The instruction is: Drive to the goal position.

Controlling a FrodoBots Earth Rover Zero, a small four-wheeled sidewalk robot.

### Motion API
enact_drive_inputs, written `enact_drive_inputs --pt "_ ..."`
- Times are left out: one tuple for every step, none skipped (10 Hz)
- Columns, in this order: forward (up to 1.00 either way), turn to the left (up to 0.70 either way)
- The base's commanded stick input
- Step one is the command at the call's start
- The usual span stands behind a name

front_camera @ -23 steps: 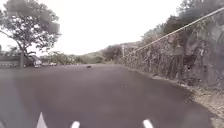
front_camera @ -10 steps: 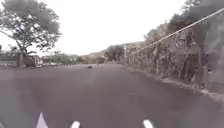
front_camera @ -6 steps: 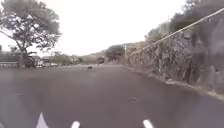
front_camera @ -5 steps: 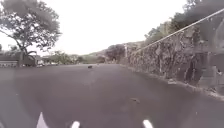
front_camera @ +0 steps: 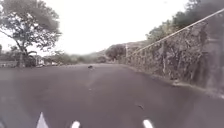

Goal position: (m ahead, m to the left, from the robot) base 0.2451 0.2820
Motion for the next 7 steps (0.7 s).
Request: enact_drive_inputs --pt "0.50 0.00" --pt "0.50 0.00" --pt "0.50 0.00" --pt "0.50 0.00" --pt "0.50 0.00" --pt "0.50 0.00" --pt "0.50 0.00"
